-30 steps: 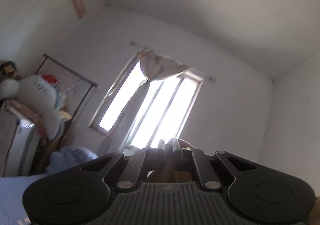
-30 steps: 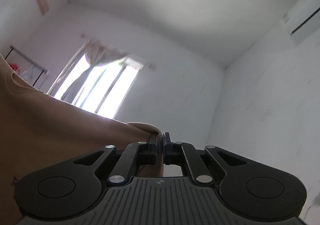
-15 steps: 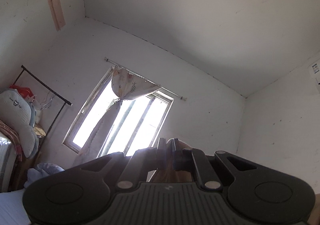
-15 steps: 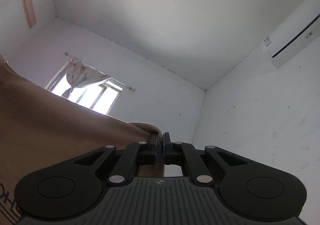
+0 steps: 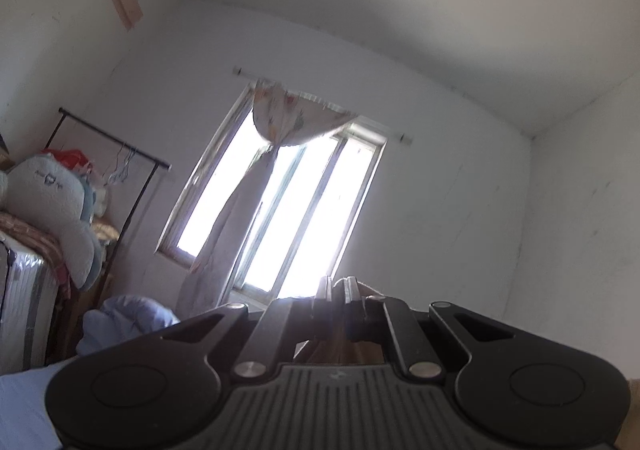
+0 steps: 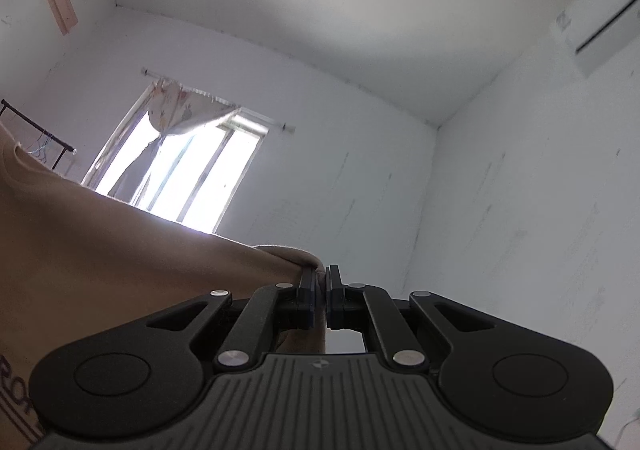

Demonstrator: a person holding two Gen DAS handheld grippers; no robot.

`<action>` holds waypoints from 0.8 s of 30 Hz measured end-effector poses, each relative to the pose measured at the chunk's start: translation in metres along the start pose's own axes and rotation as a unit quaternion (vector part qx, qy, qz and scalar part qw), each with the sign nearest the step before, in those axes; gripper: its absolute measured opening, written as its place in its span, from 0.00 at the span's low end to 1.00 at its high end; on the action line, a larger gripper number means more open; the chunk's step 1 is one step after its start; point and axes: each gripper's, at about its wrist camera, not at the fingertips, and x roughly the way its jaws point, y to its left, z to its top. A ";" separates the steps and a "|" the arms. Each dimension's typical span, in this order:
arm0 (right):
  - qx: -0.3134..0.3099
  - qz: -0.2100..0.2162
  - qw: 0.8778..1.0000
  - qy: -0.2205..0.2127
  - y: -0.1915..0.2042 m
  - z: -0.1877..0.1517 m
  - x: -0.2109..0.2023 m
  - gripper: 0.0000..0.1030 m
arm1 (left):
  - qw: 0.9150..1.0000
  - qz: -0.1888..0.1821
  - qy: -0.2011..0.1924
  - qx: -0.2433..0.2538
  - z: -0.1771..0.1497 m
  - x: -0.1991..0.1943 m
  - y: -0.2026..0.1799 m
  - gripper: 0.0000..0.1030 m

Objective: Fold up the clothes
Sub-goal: 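Lift the tan shirt high with both tools and shake it out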

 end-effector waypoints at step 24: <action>-0.007 0.041 0.980 0.192 0.106 -0.238 0.288 0.01 | 0.982 0.099 0.156 0.043 -0.228 0.278 0.070 0.03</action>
